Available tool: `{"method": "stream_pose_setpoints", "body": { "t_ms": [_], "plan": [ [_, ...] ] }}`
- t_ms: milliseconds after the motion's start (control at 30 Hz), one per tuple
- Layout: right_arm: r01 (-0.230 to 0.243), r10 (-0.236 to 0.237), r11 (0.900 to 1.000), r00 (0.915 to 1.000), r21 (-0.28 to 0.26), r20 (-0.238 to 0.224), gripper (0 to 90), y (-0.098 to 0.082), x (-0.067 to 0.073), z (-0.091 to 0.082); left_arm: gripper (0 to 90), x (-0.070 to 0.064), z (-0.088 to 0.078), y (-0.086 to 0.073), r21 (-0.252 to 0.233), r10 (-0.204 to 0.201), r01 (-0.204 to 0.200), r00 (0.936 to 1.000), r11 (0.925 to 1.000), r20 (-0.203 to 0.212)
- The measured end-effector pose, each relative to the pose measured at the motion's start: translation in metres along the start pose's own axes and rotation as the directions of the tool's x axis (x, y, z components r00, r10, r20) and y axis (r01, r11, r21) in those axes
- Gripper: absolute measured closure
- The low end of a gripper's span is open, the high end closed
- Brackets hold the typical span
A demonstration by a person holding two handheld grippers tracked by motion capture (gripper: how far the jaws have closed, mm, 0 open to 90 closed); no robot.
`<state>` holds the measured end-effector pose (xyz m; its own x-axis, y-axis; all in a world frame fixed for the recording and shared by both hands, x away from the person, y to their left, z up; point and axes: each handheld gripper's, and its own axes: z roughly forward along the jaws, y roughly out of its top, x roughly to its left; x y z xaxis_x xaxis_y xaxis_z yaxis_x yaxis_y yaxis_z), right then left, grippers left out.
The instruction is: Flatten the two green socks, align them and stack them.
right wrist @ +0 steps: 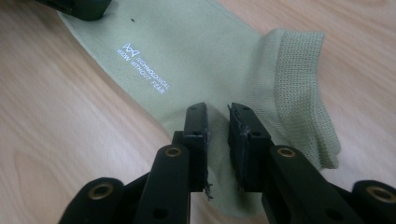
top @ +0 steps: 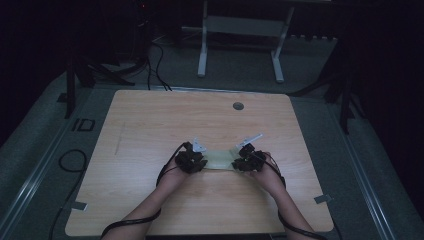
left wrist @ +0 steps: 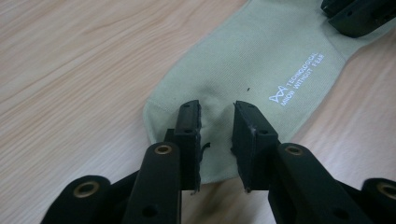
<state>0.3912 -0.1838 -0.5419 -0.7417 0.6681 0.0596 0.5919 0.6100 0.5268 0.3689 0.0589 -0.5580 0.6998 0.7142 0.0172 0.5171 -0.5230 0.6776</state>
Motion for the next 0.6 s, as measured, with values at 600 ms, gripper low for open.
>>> {"method": "stream_pose_setpoints", "body": {
  "t_ms": [600],
  "plan": [
    [0.056, -0.058, 0.998, 0.9972, -0.042, -0.047, 48.7, 0.029, 0.017, 0.001, 36.9, 0.01, -0.024, -0.003, -0.078, -0.054, 0.056, 0.9984, 0.9954, 0.016]
  ]
}}
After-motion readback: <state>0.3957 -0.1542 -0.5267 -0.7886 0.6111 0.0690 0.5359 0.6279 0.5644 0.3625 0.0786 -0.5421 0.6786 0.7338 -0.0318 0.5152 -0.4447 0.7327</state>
